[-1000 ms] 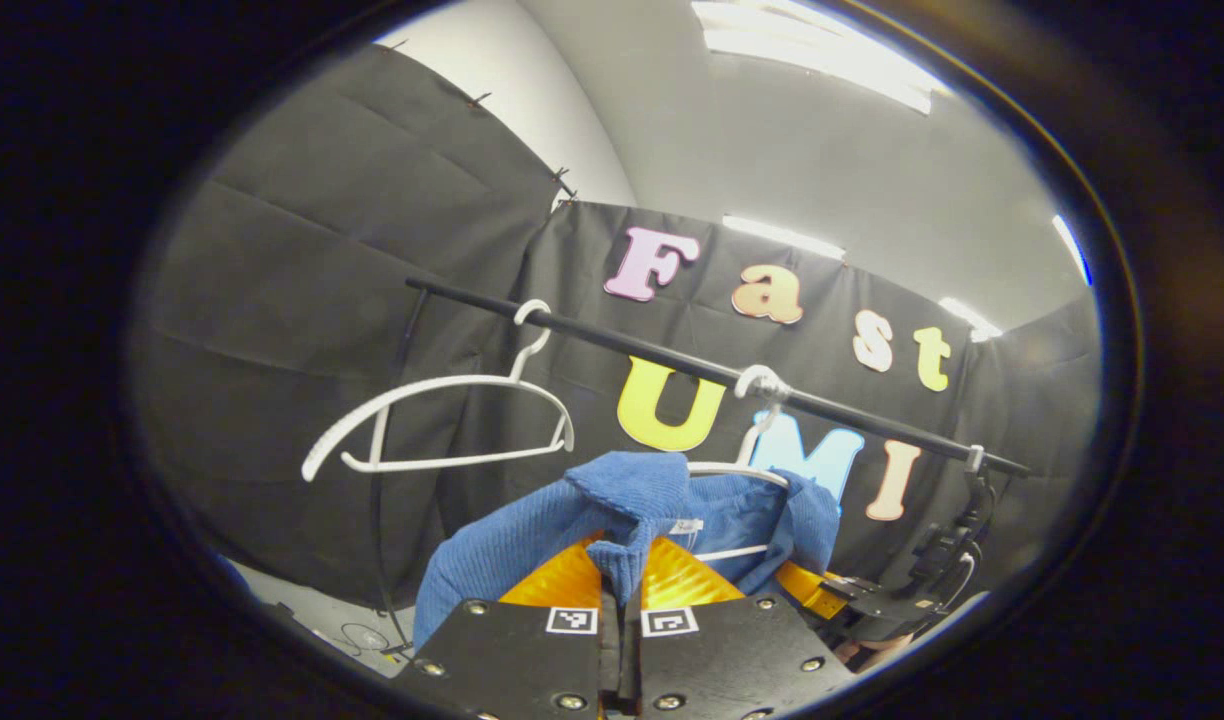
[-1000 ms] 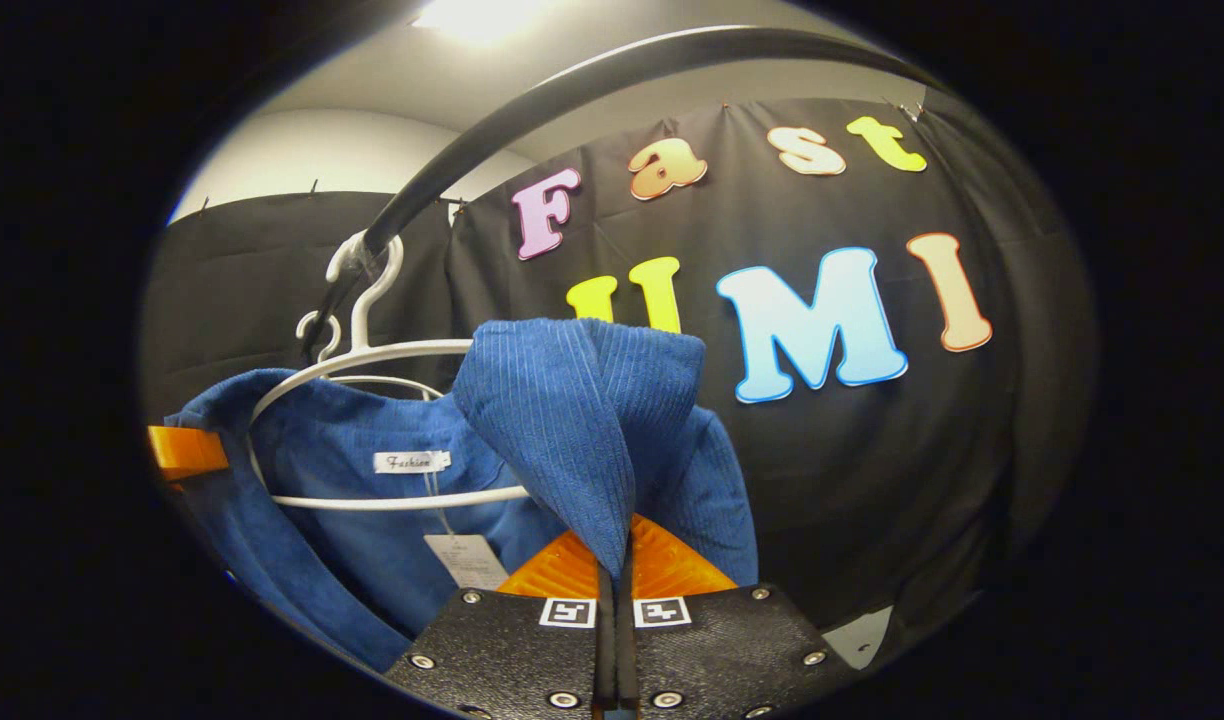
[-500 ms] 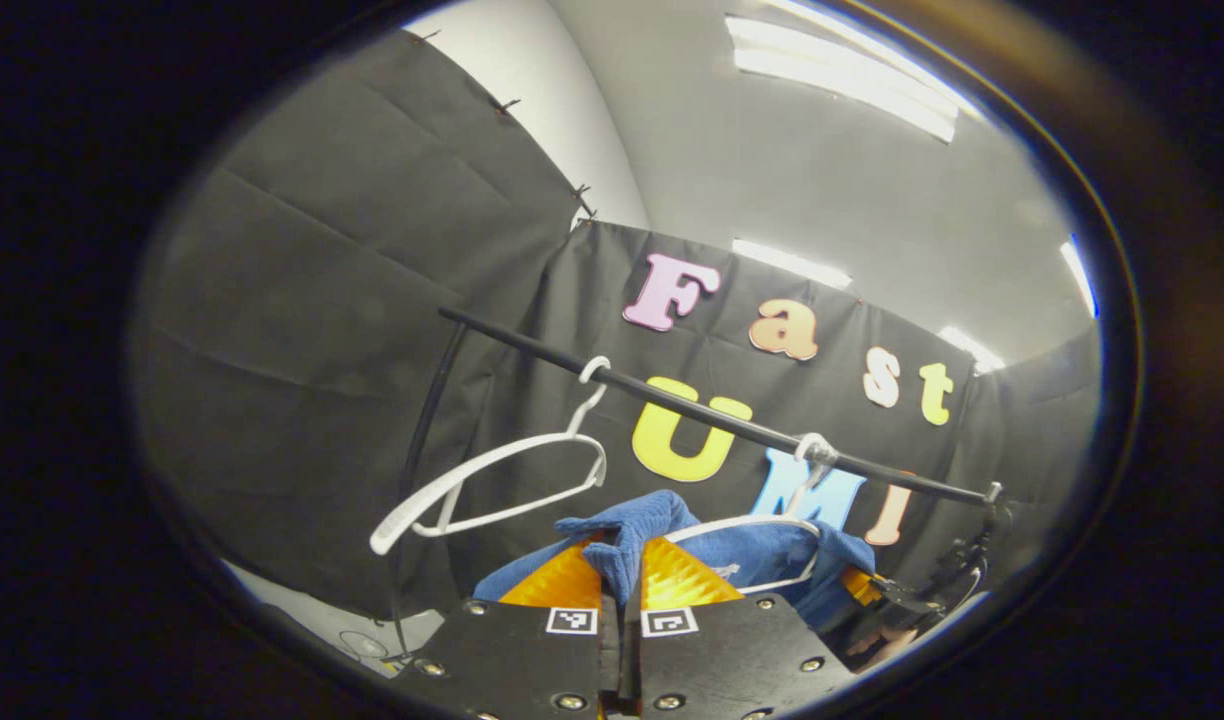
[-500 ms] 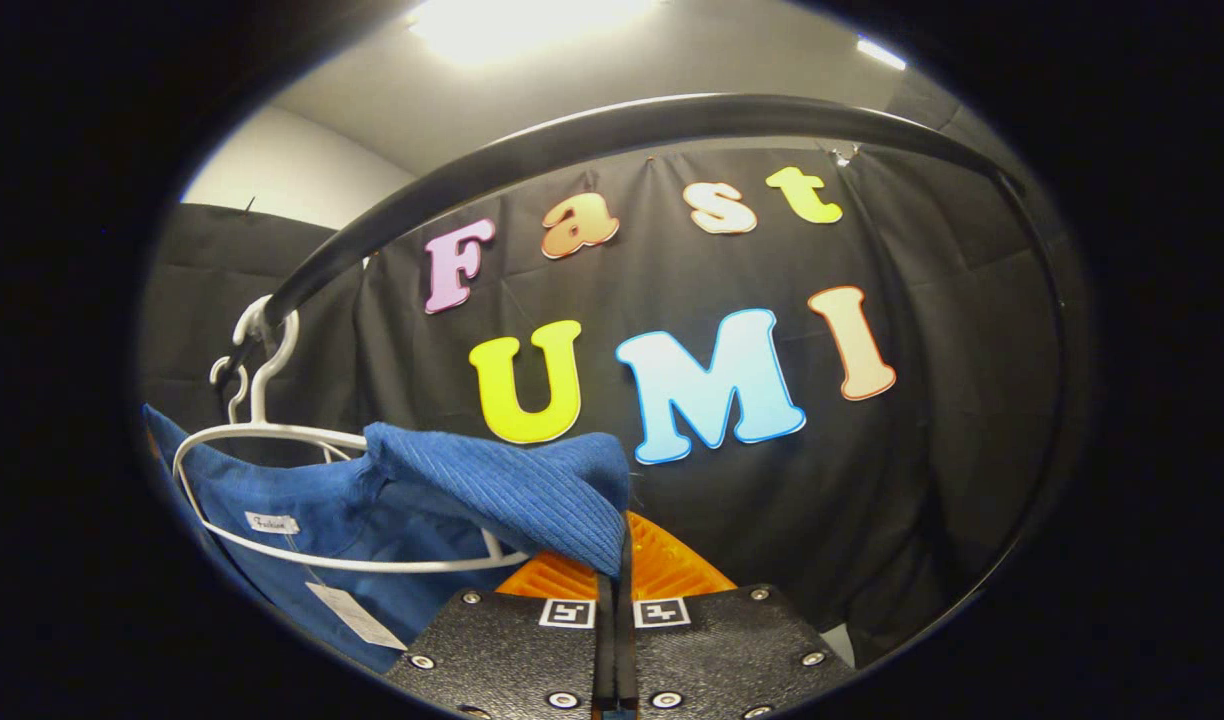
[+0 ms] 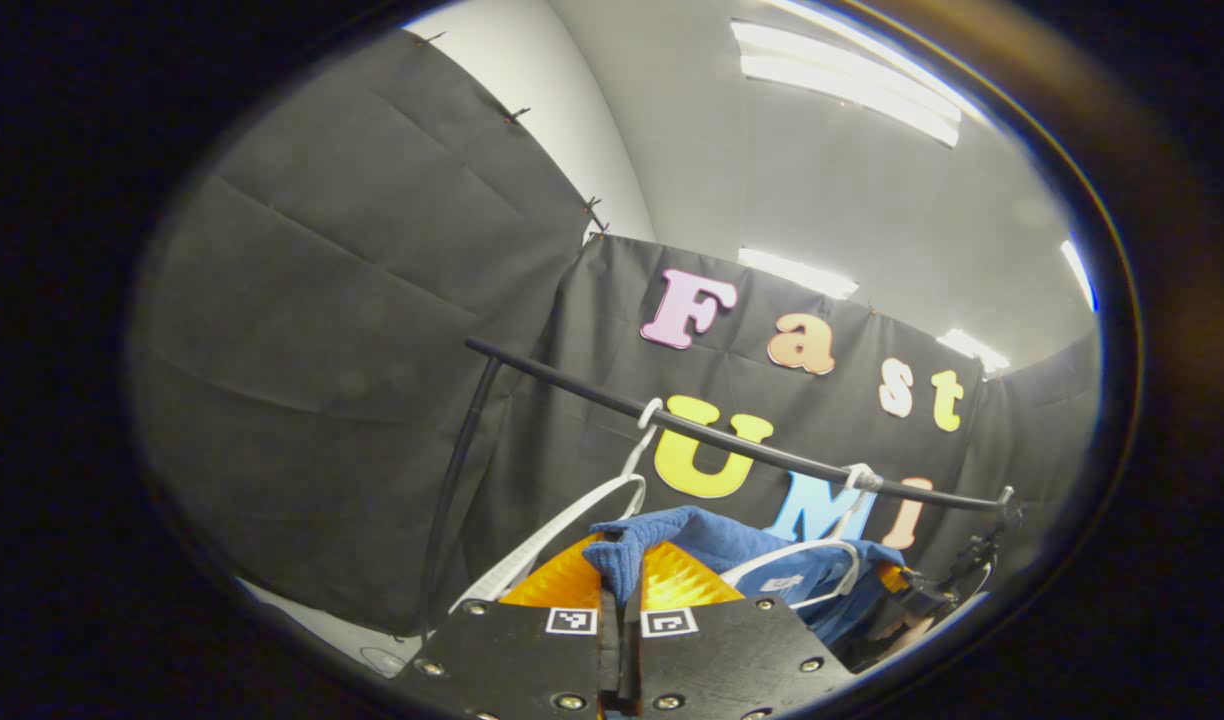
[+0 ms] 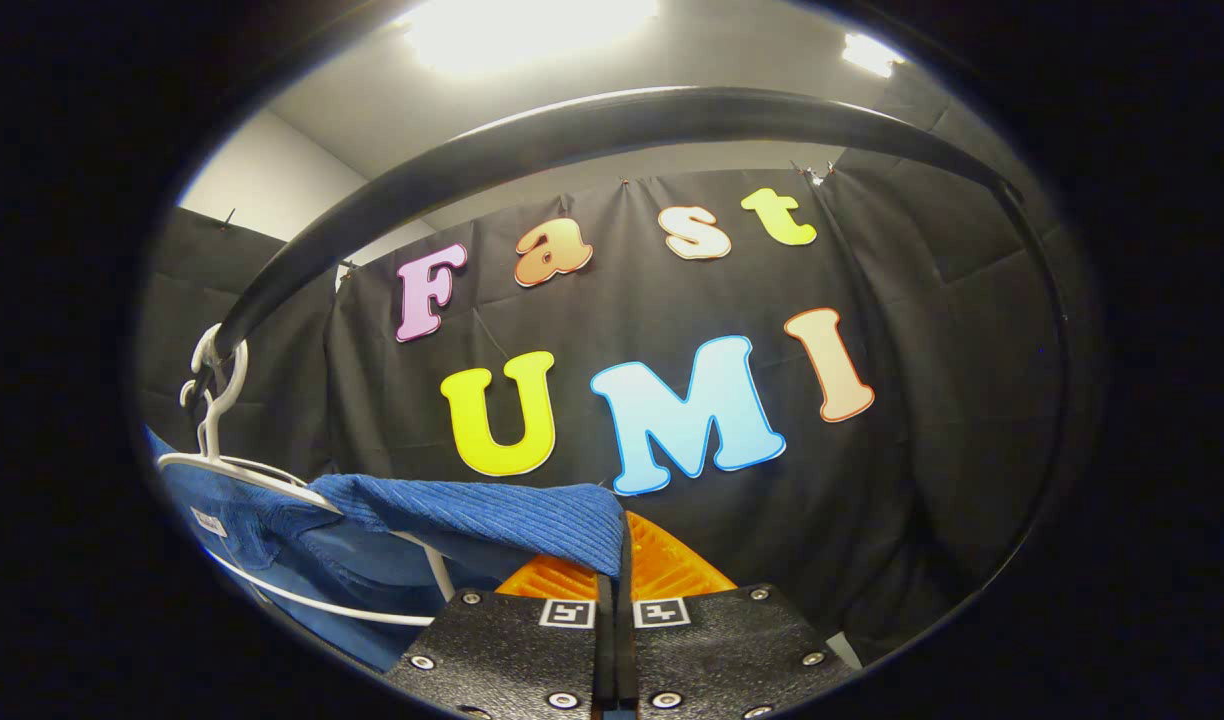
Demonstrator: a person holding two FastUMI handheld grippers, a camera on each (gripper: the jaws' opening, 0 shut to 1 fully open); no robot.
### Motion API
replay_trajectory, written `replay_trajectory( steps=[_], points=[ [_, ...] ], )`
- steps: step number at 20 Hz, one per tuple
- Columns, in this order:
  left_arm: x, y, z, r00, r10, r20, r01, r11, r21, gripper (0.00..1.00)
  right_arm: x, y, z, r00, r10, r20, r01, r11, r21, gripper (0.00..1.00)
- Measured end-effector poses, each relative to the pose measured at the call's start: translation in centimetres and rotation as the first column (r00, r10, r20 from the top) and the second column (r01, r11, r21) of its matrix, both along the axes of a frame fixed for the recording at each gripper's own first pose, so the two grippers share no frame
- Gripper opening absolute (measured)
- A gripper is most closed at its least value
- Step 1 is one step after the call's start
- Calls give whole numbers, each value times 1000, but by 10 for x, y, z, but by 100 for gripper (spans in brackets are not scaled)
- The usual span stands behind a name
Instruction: Grasp the clothes on the hanger with both hands and then place them into the laundry hamper below.
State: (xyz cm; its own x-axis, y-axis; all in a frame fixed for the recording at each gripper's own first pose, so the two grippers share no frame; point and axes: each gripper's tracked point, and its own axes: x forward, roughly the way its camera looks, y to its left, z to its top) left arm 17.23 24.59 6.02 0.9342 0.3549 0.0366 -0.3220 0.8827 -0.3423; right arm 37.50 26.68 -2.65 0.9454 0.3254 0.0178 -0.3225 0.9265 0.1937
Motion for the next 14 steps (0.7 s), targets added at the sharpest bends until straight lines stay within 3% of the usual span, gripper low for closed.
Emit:
replay_trajectory(
  steps=[1, 2, 5, 6, 7, 14],
  points=[
    [0, 7, 0, 1000, 0, -5, 0, 1000, 22, 6, 0, 0, 0, 1000, 3, 5, -3, 1000, -2, 0],
    [0, 10, -2, 1000, -5, -5, 5, 999, 32, 1, -2, 0, -1, 1000, 5, 12, -5, 1000, -2, 0],
    [3, 23, -23, 1000, -7, -27, 6, 1000, -10, 1, 0, 0, 0, 999, 4, 34, -3, 1000, -23, 0],
    [4, 26, -32, 999, -8, -33, 7, 1000, -20, 6, 0, -1, 1, 999, 2, 47, 0, 999, -39, 0],
    [6, 28, -37, 999, -11, -37, 10, 1000, -27, 1, 0, -3, 2, 998, 0, 58, 4, 998, -57, 0],
    [21, 23, -79, 996, -48, -72, 44, 998, -47, 1, 1, -6, 4, 996, -2, 89, 10, 996, -86, 0]
  ],
)
